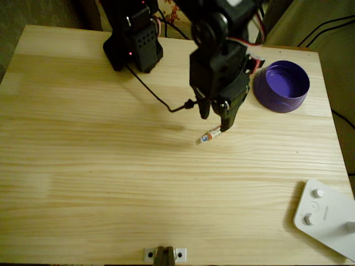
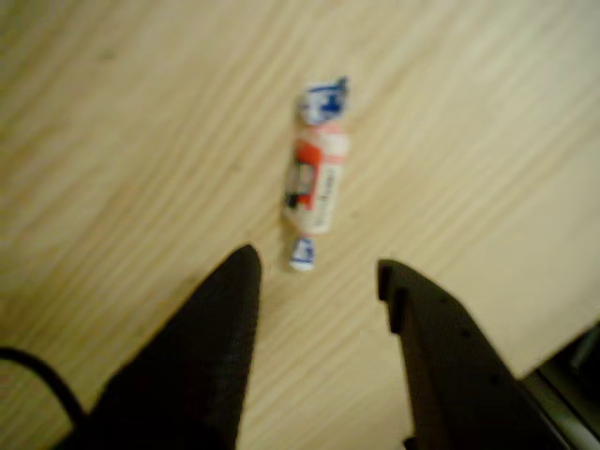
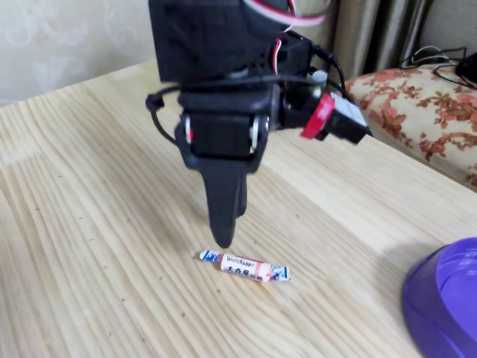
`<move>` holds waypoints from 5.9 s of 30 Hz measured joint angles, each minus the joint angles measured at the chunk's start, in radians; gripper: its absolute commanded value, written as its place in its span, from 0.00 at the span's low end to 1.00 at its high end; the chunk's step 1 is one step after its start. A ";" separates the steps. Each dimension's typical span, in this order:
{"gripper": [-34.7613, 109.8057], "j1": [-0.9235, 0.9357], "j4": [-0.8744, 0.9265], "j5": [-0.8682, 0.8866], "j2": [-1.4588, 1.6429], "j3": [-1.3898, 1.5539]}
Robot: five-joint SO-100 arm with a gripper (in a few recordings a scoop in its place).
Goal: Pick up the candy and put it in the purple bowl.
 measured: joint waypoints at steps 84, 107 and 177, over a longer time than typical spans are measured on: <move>0.34 -0.052 0.054 0.058 -0.451 -0.310; 0.25 -0.043 -0.008 0.241 -0.430 -0.310; 0.25 -0.611 0.057 0.856 -0.508 -0.730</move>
